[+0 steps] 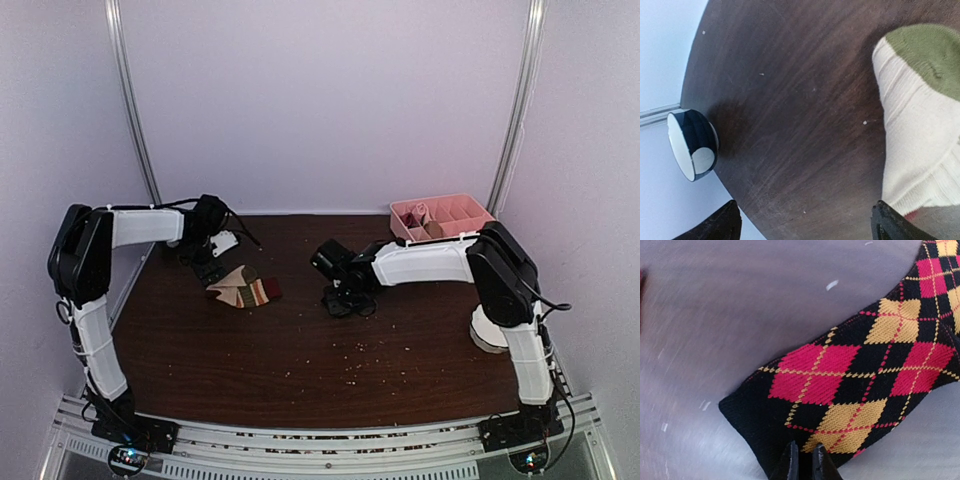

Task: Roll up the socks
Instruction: Move the sock to the center of the board, then roll the sock at the center of the board.

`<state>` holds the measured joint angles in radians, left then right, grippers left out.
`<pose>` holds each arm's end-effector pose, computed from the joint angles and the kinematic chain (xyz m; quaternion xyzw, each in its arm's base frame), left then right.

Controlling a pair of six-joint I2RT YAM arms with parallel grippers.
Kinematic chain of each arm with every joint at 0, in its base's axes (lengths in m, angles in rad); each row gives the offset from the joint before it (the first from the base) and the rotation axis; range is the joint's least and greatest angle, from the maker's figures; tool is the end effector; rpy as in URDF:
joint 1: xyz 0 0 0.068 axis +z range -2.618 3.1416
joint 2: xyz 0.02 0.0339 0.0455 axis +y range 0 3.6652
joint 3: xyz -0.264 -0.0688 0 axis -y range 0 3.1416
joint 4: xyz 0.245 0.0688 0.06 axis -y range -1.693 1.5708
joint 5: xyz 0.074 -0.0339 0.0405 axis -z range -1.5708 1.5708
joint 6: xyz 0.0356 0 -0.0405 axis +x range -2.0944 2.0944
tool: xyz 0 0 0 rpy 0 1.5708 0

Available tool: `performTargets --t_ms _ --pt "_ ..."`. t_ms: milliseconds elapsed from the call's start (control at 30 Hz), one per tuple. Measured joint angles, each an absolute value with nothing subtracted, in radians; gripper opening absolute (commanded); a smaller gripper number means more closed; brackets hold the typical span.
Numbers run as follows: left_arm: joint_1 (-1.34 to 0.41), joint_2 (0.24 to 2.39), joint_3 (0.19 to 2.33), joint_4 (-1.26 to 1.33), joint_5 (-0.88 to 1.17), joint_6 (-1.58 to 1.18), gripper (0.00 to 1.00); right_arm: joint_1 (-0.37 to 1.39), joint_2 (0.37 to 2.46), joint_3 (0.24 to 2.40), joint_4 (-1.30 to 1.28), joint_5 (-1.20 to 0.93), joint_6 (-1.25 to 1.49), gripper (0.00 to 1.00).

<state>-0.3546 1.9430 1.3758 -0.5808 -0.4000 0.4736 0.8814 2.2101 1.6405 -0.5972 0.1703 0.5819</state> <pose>0.3787 -0.1254 0.1810 0.3474 0.8940 0.2061 0.1937 0.2967 0.3504 0.1435 -0.1288 0.9677 0.0716 0.2044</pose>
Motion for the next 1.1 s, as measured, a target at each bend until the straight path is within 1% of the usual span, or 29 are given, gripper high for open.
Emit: performTargets --t_ms 67,167,300,367,533,633,767,867,967,1033,1100 --pt "-0.352 1.887 1.368 -0.594 -0.373 0.479 0.98 0.915 2.194 1.613 -0.583 0.166 0.579 0.09" --pt "-0.359 1.768 1.355 -0.622 -0.294 0.491 0.98 0.978 2.159 1.551 -0.546 0.149 0.575 0.08" --pt "-0.363 1.611 1.332 -0.668 -0.149 0.529 0.98 1.052 2.075 1.411 -0.463 0.115 0.585 0.09" --pt "-0.364 1.558 1.306 -0.698 -0.058 0.558 0.98 1.08 2.031 1.336 -0.416 0.093 0.598 0.15" --pt "-0.405 1.472 1.153 -0.774 0.157 0.643 0.98 1.134 1.957 1.208 -0.288 0.033 0.627 0.42" --pt "-0.503 1.418 1.039 -0.797 0.252 0.68 0.98 1.144 1.911 1.134 -0.197 -0.016 0.631 0.54" --pt "-0.637 1.372 0.987 -0.822 0.353 0.704 0.98 1.137 1.82 1.045 -0.102 -0.069 0.62 0.65" --pt "-0.708 1.373 0.988 -0.804 0.391 0.71 0.98 1.121 1.692 0.937 -0.018 -0.065 0.595 0.71" --pt "-0.771 1.412 0.994 -0.776 0.405 0.711 0.97 1.122 1.57 0.805 0.096 -0.015 0.547 0.79" --pt "-0.811 1.454 0.995 -0.735 0.411 0.711 0.95 1.142 1.513 0.696 0.189 0.026 0.498 0.79" --pt "-0.841 1.49 0.995 -0.687 0.416 0.712 0.9 1.179 1.473 0.589 0.268 0.074 0.443 0.76"
